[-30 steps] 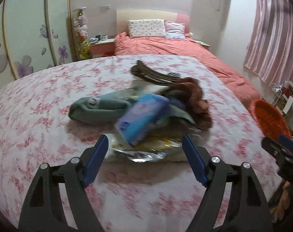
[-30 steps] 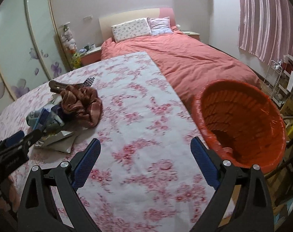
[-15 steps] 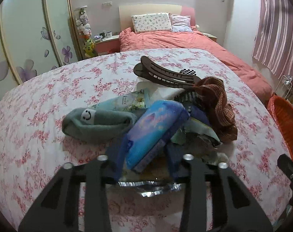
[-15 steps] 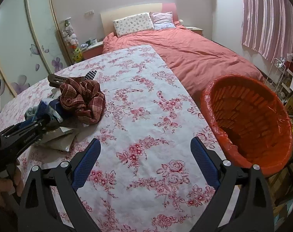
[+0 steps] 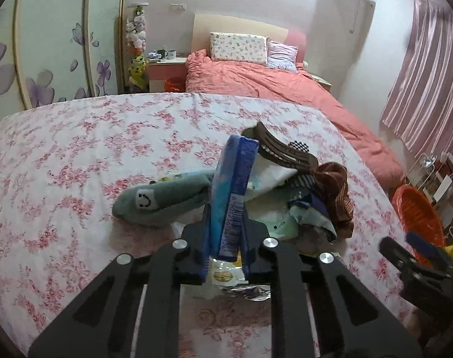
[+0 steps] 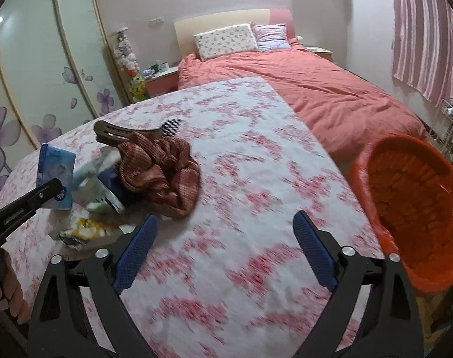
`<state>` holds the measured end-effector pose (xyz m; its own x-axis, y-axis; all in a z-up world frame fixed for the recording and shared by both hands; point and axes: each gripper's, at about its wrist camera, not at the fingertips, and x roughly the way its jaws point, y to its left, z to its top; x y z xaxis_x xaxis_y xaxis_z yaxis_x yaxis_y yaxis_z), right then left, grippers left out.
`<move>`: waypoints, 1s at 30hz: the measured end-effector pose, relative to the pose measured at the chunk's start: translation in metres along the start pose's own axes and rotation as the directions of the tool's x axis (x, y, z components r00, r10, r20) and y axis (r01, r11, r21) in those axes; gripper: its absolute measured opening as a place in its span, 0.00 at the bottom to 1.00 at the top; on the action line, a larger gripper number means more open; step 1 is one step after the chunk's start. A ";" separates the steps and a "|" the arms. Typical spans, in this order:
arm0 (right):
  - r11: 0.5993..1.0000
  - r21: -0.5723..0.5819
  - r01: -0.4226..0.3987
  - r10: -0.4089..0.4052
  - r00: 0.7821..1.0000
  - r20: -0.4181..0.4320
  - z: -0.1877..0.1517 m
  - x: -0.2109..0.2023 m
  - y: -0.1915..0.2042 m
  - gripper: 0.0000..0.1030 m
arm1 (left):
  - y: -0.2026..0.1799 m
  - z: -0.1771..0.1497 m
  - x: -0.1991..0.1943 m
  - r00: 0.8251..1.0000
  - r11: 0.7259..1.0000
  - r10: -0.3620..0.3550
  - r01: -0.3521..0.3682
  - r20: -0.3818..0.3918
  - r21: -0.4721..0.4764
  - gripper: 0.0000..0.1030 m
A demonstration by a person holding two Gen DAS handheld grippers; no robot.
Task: Collect trash
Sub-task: 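Grasp the blue tissue pack with the left tool, then grasp the brown plaid scrunchie with the right tool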
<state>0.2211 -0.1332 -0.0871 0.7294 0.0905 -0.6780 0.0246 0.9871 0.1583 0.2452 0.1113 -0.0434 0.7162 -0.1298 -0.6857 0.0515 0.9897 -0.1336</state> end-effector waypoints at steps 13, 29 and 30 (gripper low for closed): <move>0.995 -0.050 -0.085 0.084 0.996 -0.030 0.014 0.029 0.035 0.74 | 0.020 0.003 -0.012 1.000 0.999 0.007 -0.007 0.012 -0.034 0.17; 0.996 -0.007 -0.085 0.085 0.996 -0.038 0.015 0.034 0.023 0.17 | 0.022 0.001 -0.010 1.000 0.999 0.010 -0.010 -0.001 -0.044 0.17; 0.997 -0.002 -0.082 0.082 0.996 -0.029 0.015 0.032 0.020 0.17 | 0.022 0.001 -0.011 1.000 0.999 0.011 -0.011 -0.001 -0.046 0.17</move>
<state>0.2552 -0.1123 -0.0942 0.7092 0.1746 -0.6830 -0.0363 0.9766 0.2120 0.2396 0.1343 -0.0382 0.7158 -0.1194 -0.6880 0.0117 0.9872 -0.1591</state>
